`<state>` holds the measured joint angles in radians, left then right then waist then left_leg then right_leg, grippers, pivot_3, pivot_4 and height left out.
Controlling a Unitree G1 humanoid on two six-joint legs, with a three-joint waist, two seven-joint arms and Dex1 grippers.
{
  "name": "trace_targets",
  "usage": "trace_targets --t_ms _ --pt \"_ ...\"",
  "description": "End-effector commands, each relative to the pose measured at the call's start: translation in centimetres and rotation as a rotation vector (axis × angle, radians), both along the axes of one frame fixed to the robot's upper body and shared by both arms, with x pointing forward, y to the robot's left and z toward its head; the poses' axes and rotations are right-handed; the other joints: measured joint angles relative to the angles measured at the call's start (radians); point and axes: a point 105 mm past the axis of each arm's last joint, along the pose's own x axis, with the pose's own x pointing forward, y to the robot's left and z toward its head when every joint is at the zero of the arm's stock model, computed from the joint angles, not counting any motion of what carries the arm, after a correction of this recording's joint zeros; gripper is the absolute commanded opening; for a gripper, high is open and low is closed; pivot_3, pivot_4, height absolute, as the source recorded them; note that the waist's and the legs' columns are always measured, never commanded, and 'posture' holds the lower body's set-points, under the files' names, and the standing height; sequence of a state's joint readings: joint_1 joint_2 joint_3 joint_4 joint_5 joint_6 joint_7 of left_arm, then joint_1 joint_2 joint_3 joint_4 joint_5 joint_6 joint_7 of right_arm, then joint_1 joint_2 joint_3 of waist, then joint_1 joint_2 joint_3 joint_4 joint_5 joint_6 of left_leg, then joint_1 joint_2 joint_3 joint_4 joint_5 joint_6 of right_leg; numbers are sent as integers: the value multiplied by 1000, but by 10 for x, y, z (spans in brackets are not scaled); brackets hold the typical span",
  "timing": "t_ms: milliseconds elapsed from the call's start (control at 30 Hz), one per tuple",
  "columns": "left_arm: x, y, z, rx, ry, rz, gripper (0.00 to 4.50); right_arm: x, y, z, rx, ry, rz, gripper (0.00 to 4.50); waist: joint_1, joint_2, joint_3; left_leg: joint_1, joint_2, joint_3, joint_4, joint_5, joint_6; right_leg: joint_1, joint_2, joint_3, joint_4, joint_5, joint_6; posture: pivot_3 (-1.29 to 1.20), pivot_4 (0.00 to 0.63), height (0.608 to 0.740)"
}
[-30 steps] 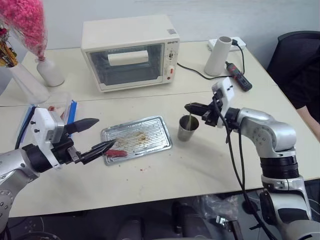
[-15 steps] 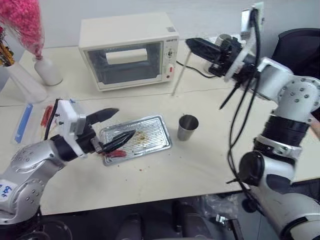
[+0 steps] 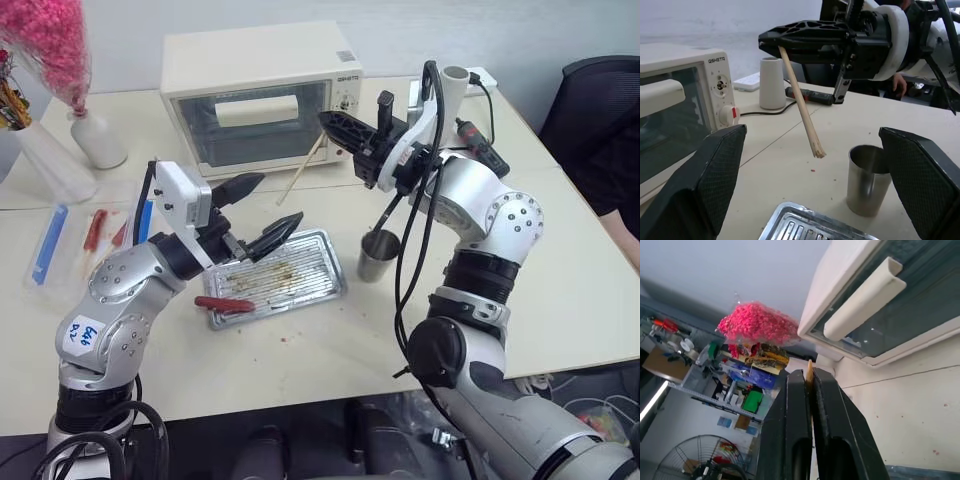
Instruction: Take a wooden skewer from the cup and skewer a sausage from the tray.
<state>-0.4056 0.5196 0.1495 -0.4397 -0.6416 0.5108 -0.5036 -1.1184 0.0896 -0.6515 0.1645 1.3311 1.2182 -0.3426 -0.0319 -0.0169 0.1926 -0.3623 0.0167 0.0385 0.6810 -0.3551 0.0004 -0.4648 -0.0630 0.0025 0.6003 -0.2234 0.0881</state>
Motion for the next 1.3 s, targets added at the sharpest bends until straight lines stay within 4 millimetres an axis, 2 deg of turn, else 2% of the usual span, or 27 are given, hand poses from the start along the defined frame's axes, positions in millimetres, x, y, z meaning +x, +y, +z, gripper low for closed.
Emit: trace_targets --t_ms 33,200,300,467,900,1167,1300 --pt "1 -6 14 -19 -74 4 4500 -8 7 10 38 -24 24 15 -1 0 0 0 0 0 0 0 0 0 0 0 0 0 0 0 150 740" --pt "9 -9 20 -51 -96 23 4500 -10 10 11 64 -2 31 15 -3 0 0 0 1 -1 0 0 1 0 0 1 0 0 0 0 150 740" --pt "12 -10 22 -63 -105 29 3958 -12 12 11 68 0 35 0 -5 0 0 0 1 -1 0 0 1 0 0 0 0 0 0 0 150 740" --pt "14 -10 21 -60 -104 30 2488 -13 12 12 70 2 37 0 -5 0 0 -1 1 -1 0 0 1 0 0 1 0 0 0 0 150 740" --pt "13 -10 27 -74 -124 48 2488 -9 9 11 58 -8 23 0 -3 0 0 -5 2 -3 1 0 1 -1 -1 1 -2 0 0 0 150 740" --pt "5 -18 31 -103 -131 36 2488 -4 6 11 56 -27 -14 0 -2 0 0 -6 2 -3 1 0 1 -1 -2 1 -4 1 1 0 150 740" --pt "6 -18 30 -114 -128 44 1623 -3 5 12 59 -34 -23 0 -1 0 0 -6 2 -3 1 0 2 -1 -2 1 -4 1 1 0 150 740"
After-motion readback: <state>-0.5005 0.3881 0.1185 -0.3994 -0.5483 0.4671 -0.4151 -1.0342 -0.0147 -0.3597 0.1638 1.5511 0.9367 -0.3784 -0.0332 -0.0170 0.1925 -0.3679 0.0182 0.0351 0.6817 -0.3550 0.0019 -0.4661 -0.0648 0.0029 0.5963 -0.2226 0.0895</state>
